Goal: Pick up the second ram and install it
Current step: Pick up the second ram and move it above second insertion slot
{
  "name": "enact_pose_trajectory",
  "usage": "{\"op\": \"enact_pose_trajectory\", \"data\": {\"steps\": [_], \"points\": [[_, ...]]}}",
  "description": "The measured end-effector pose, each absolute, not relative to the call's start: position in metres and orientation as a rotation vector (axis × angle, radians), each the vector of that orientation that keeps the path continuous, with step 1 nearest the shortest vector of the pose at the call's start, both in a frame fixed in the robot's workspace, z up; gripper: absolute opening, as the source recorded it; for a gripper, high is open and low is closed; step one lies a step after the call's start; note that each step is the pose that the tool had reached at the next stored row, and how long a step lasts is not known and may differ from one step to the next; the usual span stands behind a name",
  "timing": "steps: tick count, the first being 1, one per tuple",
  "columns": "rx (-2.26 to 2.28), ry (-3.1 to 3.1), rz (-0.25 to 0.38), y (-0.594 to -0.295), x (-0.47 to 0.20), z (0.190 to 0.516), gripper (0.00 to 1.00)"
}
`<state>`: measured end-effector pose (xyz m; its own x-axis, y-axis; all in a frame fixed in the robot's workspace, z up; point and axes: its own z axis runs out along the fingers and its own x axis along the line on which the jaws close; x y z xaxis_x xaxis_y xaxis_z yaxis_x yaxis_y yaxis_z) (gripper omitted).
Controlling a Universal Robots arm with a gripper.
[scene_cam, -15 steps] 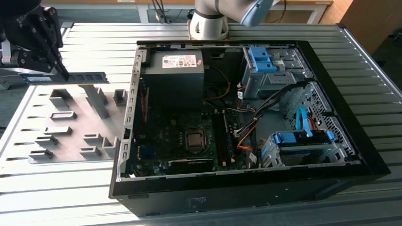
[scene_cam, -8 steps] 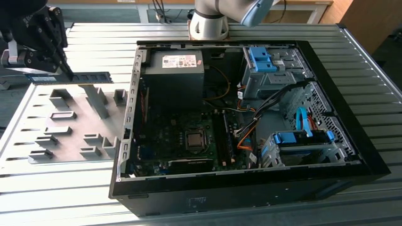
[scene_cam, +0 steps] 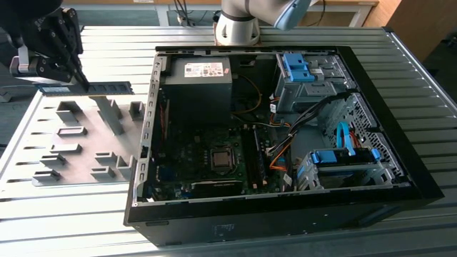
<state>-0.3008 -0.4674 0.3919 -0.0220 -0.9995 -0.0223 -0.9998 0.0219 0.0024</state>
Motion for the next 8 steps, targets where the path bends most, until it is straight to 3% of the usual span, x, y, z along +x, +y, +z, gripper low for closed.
{"op": "enact_pose_trajectory", "data": {"steps": [8], "points": [[-2.187,2.235,0.027,-0.4674,-0.2927,0.3919,0.14]]}}
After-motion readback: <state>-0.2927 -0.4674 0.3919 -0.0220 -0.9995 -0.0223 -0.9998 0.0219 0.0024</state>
